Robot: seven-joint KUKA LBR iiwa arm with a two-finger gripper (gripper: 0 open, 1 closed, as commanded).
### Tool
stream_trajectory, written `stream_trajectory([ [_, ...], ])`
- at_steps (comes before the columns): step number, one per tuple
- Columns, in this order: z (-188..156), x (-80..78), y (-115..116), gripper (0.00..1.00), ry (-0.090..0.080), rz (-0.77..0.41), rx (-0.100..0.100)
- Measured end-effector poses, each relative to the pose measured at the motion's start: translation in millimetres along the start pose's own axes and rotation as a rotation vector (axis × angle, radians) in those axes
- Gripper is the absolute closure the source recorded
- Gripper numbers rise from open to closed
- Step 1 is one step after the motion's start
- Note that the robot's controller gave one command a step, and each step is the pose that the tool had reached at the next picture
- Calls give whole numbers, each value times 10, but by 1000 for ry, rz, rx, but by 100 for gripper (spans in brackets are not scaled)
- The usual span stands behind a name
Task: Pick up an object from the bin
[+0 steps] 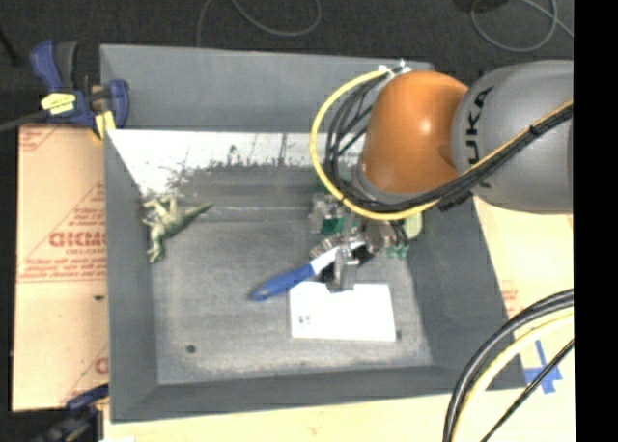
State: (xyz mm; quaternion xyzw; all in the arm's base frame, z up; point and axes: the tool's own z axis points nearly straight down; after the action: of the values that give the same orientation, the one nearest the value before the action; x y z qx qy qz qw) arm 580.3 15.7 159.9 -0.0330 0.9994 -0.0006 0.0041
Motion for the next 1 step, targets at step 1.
stream_trajectory([
  [1,-4,-254,-91,0,3,-15,0],
])
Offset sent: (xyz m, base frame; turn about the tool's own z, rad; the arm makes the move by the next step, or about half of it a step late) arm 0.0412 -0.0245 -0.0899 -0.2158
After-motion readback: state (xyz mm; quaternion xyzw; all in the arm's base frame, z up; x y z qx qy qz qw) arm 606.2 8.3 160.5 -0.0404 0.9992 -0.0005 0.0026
